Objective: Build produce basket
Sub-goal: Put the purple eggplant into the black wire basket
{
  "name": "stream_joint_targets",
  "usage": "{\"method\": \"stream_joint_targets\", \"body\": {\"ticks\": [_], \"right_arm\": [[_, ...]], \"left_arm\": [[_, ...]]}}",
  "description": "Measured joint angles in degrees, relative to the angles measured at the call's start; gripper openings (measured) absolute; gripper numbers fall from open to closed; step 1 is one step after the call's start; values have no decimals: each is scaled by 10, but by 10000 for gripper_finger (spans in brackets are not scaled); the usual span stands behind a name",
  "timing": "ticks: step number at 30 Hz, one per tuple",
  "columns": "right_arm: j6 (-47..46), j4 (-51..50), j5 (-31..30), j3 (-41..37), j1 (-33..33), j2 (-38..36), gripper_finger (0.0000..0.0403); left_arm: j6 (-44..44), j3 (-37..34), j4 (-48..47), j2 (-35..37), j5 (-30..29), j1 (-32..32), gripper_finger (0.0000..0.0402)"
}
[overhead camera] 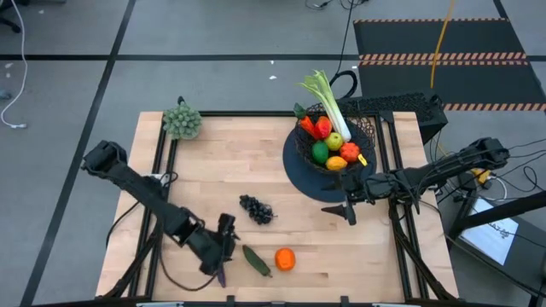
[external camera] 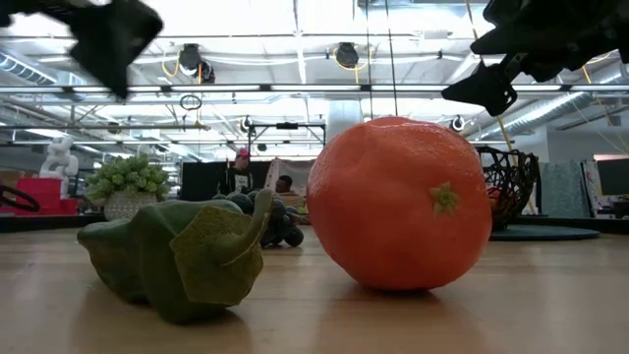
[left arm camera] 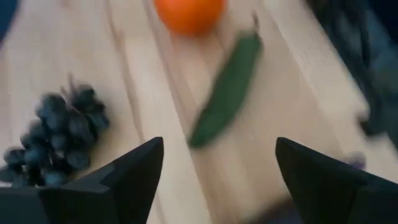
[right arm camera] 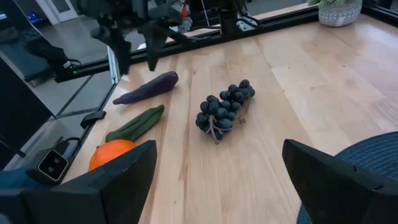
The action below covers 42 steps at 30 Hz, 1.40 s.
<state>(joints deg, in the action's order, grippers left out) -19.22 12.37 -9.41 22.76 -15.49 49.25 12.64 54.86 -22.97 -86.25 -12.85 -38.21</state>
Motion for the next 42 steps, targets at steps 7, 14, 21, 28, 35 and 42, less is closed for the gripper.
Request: {"method": "stream_joint_targets", "body": {"ticks": [7, 14, 21, 28, 35, 42], "right_arm": [[3, 19, 2, 0, 0, 0, 341], [4, 25, 4, 0, 0, 0, 341], [2, 28, 4, 0, 0, 0, 341], [3, 29, 5, 0, 0, 0, 341], [4, 32, 5, 0, 0, 0, 341], [4, 33, 3, 0, 0, 0, 341]], "left_arm": [[-61, 1, -58, 0, 11, -50, 257], [-137, -5, -66, -15, 37, -72, 236], [-186, -5, -69, -65, 65, -72, 235], [-232, -5, -69, -119, 70, -72, 235], [-227, -3, -67, -136, 65, -62, 214], [-222, -5, -54, -131, 28, -46, 148]]}}
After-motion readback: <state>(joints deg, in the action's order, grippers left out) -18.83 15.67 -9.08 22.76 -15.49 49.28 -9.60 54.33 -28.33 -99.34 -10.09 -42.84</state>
